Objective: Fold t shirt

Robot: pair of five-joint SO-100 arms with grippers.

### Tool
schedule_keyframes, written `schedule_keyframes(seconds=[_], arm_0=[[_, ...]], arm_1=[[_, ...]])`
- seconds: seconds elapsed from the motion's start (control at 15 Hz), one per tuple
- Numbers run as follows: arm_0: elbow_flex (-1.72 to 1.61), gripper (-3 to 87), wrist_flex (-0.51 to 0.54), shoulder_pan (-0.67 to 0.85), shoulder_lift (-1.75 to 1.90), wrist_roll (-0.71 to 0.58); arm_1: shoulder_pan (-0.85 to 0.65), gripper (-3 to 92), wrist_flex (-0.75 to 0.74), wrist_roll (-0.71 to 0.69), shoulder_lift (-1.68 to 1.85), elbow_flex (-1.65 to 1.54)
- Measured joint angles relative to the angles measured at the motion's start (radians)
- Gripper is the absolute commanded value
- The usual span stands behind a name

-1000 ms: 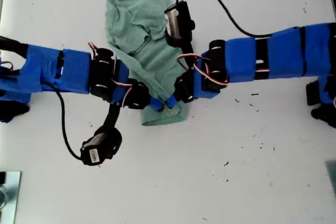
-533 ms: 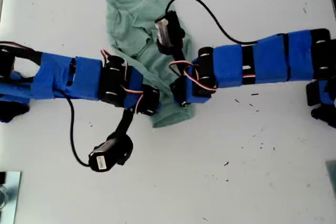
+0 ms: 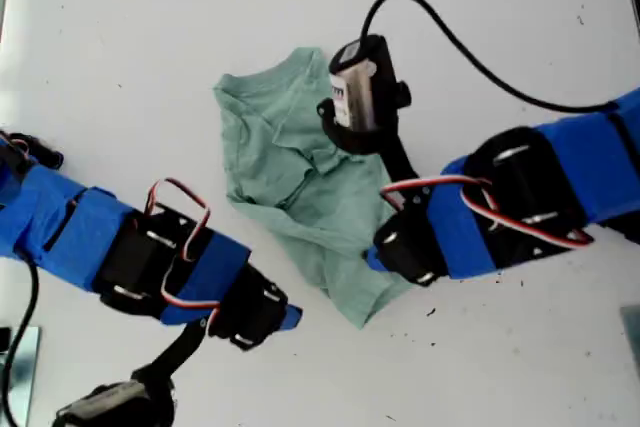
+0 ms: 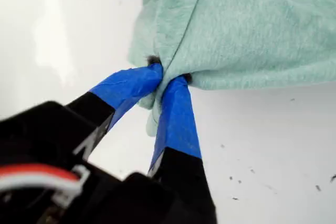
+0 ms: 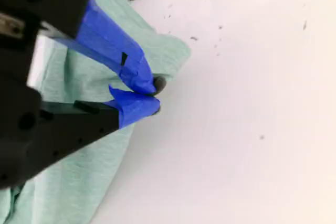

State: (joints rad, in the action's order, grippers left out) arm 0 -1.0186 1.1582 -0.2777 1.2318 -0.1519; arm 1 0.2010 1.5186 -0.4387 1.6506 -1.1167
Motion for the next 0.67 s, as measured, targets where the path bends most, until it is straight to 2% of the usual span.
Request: schedule_keyframes(seconds=[0.2,0.47,0.67], arm_0=[[-0.002,-0.3,-0.044,-0.026,0.048,0.012],[-0.026,-0.3,0.031,0.063,0.199,-0.005],[-0.044,-0.3,0.048,0.106,0.219,-0.012]], arm_1=[[-0.041,2.5,-0.066,-0.037,0.0,-0.009],[-0.189,2.5,-0.097,-0.124,0.0,-0.011],[-0.193,2.5,-0.097,-0.127,0.0,-0.011]])
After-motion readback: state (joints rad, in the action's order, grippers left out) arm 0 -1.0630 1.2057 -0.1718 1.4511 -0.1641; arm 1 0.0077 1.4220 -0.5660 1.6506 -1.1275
